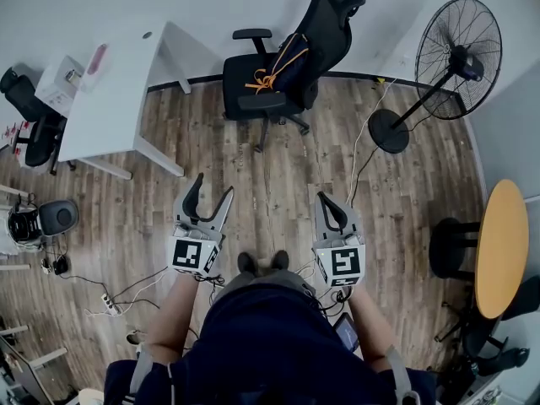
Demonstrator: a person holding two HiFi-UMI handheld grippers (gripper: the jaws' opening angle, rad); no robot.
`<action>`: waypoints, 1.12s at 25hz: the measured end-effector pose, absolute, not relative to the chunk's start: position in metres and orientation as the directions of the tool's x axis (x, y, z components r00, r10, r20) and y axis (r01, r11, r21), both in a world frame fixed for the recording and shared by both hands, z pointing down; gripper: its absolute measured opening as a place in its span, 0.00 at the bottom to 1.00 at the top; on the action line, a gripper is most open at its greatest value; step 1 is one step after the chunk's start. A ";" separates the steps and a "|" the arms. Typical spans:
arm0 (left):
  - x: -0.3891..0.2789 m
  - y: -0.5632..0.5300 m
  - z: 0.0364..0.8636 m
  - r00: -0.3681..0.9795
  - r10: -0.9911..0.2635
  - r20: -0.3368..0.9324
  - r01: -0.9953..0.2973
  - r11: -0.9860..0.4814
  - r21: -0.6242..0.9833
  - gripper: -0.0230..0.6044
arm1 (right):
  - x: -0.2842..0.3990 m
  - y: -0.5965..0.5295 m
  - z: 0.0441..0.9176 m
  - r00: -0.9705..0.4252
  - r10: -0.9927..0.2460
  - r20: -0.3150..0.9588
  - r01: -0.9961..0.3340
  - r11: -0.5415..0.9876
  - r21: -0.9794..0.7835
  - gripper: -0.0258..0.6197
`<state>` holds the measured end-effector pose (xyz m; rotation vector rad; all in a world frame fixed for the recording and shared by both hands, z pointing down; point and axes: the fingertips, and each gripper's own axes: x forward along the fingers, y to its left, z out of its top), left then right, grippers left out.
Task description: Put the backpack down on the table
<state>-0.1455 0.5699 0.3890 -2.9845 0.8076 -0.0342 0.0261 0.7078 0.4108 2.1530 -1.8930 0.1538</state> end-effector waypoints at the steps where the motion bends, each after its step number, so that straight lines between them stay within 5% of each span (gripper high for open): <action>1: -0.143 0.570 0.388 0.867 -0.498 0.005 -0.497 -0.867 -0.048 0.52 | 0.027 0.708 0.411 0.139 -0.957 0.255 -0.986 -0.109 0.129 0.04; 9: -0.115 0.568 0.377 0.884 -0.466 -0.012 -0.467 -0.884 -0.034 0.63 | 0.045 0.716 0.411 0.113 -0.964 0.242 -0.990 -0.090 0.105 0.04; 28: -0.044 0.464 0.381 0.916 -0.398 -0.039 -0.400 -0.914 -0.066 0.63 | 0.091 0.623 0.431 0.110 -0.962 0.249 -0.992 -0.090 0.089 0.04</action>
